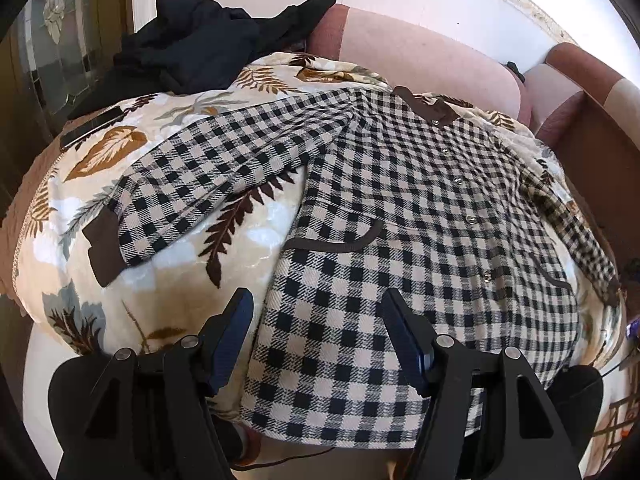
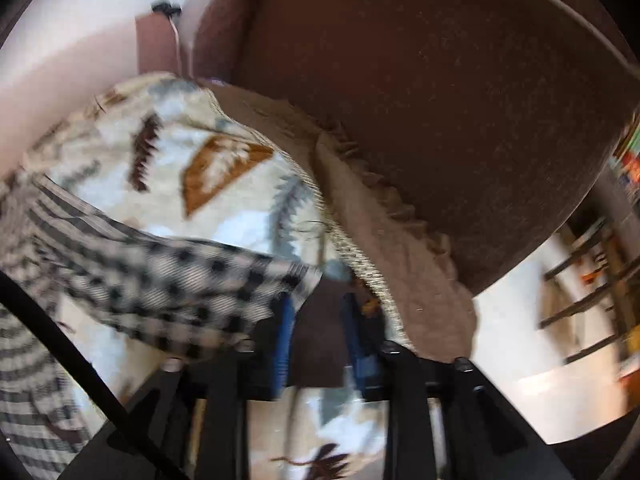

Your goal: Fold large clothes

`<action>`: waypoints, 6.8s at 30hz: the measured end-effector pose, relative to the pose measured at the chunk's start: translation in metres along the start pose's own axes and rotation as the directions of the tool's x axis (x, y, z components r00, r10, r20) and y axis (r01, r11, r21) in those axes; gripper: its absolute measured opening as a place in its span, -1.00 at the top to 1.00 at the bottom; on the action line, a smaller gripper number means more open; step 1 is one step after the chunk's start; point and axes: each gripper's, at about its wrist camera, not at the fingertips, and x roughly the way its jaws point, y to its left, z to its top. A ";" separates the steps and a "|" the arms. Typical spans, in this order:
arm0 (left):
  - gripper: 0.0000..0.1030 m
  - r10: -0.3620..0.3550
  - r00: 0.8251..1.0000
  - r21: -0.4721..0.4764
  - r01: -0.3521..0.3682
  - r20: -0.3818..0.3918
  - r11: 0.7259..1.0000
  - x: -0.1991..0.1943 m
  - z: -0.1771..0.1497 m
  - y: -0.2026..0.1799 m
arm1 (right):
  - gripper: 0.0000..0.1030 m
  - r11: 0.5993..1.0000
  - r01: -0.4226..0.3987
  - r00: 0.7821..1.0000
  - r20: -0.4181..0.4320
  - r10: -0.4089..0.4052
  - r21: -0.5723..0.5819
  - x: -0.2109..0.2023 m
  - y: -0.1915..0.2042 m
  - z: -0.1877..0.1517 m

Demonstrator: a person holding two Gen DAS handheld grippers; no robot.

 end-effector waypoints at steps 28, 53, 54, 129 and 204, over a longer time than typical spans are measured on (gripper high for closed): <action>-0.39 0.000 1.000 0.157 0.001 -0.006 0.988 0.138 0.065 -0.044 | 0.32 0.960 -0.238 0.969 0.035 0.246 -0.147 -0.066 0.131 -0.035; -0.60 0.028 1.000 0.224 -0.025 -0.008 0.974 0.176 0.079 -0.070 | 0.33 0.871 -0.490 0.845 -0.264 0.465 -0.033 0.036 0.197 -0.047; -0.62 0.028 1.000 0.224 -0.025 -0.008 0.974 0.176 0.079 -0.069 | 0.23 0.880 -0.474 0.856 -0.231 0.463 0.009 0.030 0.170 -0.050; -0.78 0.219 0.952 -0.217 -0.172 0.215 0.961 0.072 0.147 0.116 | 0.87 0.660 -0.684 0.729 -0.276 0.626 -0.311 -0.088 0.593 -0.061; -0.78 0.282 0.959 -0.615 -0.234 -0.019 0.753 0.075 0.098 0.281 | -0.05 0.340 -0.653 0.653 -0.276 0.705 -0.677 -0.200 0.549 -0.171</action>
